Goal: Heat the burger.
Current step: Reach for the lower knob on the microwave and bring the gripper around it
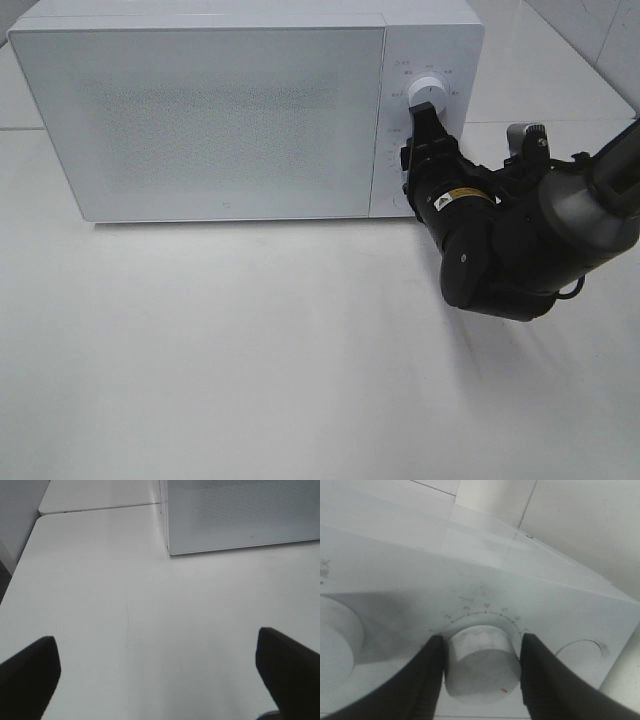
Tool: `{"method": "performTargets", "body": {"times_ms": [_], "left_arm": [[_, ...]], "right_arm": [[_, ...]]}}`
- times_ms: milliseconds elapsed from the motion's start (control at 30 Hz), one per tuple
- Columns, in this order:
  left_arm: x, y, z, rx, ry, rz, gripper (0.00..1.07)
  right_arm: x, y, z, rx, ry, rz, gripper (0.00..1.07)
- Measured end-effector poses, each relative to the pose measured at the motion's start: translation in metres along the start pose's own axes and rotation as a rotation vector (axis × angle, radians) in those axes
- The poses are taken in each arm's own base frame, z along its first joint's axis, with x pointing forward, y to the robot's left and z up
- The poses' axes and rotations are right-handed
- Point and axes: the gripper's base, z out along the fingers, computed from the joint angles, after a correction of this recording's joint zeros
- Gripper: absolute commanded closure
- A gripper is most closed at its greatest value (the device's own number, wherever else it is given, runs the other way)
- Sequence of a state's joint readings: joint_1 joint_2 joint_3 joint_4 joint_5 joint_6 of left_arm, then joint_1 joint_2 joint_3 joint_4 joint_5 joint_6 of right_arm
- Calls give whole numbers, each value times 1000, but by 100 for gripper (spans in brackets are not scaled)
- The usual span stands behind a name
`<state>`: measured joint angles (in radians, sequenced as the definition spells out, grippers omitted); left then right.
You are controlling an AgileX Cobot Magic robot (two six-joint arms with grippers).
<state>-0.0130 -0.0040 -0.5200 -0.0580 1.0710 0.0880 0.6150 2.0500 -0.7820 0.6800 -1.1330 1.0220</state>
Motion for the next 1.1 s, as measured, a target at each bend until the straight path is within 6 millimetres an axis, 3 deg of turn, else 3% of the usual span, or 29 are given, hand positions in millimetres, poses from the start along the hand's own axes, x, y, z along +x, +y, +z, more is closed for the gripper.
{"method": "performTargets", "body": {"times_ms": [700, 767, 1100], "left_arm": [[0, 0, 0, 0, 0, 0, 6], [0, 0, 0, 0, 0, 0, 6], [0, 0, 0, 0, 0, 0, 6]], "right_arm": [[-1, -2, 0, -22, 4, 450, 103], [-1, -2, 1, -21, 5, 550, 103], [-1, -3, 0, -18, 6, 604, 102]]}}
